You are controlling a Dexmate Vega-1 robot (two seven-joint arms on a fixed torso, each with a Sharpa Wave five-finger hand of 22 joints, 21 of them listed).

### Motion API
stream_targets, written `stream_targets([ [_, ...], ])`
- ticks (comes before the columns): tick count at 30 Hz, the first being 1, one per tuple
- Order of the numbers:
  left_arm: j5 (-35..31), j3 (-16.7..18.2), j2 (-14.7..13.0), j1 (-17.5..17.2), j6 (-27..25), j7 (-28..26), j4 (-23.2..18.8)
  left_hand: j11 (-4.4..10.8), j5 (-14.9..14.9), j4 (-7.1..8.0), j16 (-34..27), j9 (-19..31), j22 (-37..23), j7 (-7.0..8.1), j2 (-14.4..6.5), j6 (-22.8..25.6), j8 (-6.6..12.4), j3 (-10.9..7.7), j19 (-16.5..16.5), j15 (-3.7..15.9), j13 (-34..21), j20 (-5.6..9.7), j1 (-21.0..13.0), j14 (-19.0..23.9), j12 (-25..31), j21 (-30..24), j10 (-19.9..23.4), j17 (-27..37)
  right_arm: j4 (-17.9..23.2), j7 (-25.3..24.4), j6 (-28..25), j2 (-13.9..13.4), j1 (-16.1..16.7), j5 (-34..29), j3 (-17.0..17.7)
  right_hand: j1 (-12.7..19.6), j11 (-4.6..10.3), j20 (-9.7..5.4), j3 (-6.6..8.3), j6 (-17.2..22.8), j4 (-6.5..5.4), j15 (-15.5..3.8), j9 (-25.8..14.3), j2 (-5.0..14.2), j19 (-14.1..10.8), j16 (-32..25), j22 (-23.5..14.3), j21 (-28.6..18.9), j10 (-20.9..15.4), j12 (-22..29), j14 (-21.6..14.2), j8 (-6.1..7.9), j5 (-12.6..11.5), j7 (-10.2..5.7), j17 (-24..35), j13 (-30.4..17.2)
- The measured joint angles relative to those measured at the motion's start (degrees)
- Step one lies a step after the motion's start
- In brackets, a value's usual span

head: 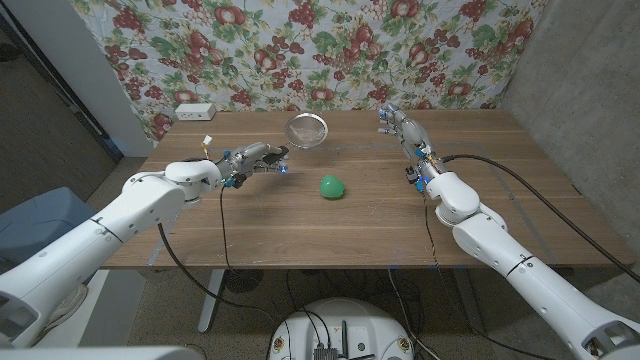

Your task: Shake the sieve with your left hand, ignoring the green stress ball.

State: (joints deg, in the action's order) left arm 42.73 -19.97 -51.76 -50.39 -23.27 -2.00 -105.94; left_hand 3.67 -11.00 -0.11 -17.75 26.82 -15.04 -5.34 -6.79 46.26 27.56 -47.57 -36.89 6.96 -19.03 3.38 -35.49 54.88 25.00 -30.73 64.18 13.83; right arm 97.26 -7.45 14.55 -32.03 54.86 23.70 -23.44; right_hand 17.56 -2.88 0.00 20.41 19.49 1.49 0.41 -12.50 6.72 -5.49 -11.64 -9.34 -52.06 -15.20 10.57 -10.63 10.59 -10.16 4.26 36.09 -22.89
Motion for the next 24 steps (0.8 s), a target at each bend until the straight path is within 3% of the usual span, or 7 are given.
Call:
stream_targets([
  [12,0.0,-0.31,0.18,0.45,-0.59,-1.43,-0.18,0.0,0.16,0.0,0.4,0.71,0.15,0.0,0.0,0.0,0.43,0.01,0.01,-0.02,-0.27,0.0,0.0,0.02,-0.21,-0.43,0.0,0.01,-2.72,2.78,2.02,0.85,-0.6,3.76,-0.07,-1.21,0.5,-0.4,-0.07,-2.55,-0.4,-0.6,0.8,0.3,1.25,0.85,0.0,2.11,2.1,-0.43,2.24,-0.44,-0.01,0.31,-1.86,1.35],
  [24,-0.13,-0.22,0.2,0.01,-0.86,-2.72,-1.13,-0.29,0.21,0.07,0.4,1.24,0.14,-0.12,0.38,-0.09,0.88,0.07,0.01,0.19,-0.47,0.0,-0.38,0.16,-0.43,-0.86,0.31,0.01,-4.45,5.05,4.01,1.6,-0.95,6.94,-0.1,-3.01,1.36,0.72,0.51,-6.44,0.18,-1.1,1.86,-0.45,6.86,1.29,-0.01,7.74,5.82,-0.43,7.06,-0.44,-0.01,-0.68,-6.22,4.15],
])
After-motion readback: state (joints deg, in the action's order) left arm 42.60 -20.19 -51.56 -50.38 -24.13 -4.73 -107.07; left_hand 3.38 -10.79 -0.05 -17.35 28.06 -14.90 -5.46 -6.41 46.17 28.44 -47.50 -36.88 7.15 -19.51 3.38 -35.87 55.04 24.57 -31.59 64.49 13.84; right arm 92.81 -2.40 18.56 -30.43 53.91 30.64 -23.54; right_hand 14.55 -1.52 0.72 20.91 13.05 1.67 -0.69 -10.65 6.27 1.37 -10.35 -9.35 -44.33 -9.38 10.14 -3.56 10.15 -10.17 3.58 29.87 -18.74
